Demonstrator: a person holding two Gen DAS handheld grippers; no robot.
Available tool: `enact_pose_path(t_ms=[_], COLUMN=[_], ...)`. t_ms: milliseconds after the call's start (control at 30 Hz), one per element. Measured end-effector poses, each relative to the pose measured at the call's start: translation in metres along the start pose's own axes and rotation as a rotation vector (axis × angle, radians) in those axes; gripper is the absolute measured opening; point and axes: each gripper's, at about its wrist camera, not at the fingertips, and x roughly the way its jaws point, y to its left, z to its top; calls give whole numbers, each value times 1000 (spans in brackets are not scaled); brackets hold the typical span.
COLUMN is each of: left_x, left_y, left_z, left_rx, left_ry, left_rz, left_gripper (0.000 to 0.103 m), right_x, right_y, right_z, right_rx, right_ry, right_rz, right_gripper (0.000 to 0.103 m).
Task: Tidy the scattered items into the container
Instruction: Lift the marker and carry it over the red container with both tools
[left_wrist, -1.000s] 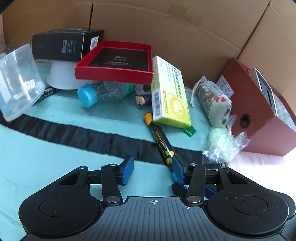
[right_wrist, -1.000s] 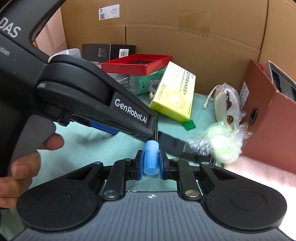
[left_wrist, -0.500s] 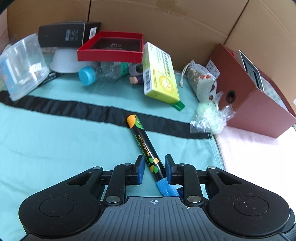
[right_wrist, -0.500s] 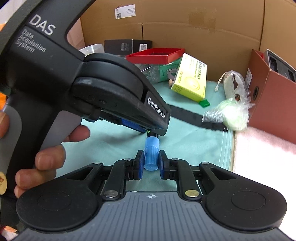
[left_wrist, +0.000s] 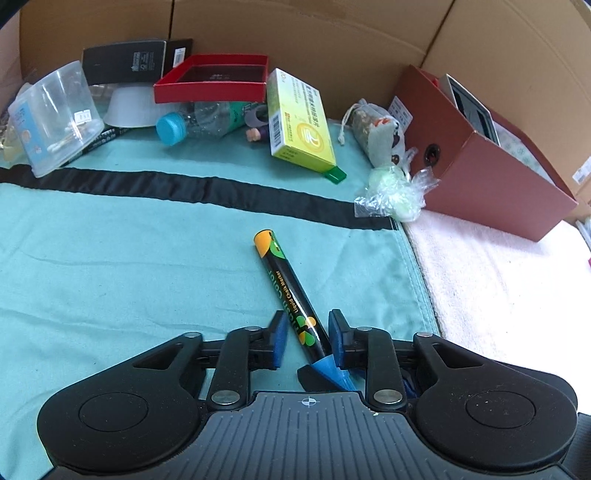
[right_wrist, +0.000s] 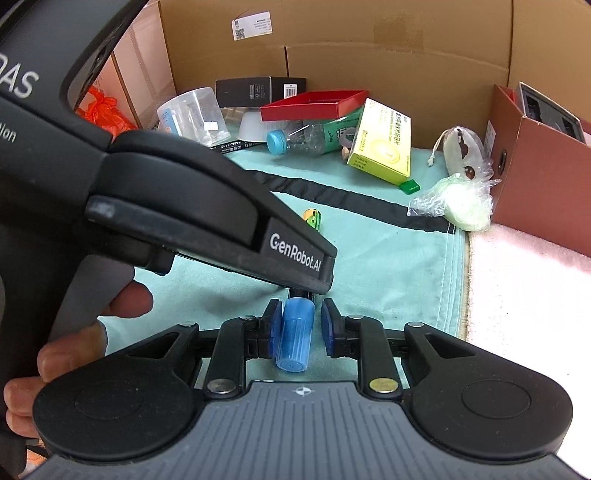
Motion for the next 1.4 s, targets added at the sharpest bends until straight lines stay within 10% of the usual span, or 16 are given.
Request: enact_pose_path(t_ms=[200,900,1400], left_x=[2,-7,-43], left_y=[-5,-19,-84], left_z=[1,-5,35], left_rx=[28,65,155], left_ry=[2,-4,-151], left_rz=[23,35,-1], left_gripper=[29,20,19], right_x=[0,-12,-62], right_y=[-2,-3,-38], right_z=[-1,-7,17], right_rx=[-4,45,103], right_ry=[0,-19,-211], right_rz=[4,19,-43], right_gripper=[27,21,21])
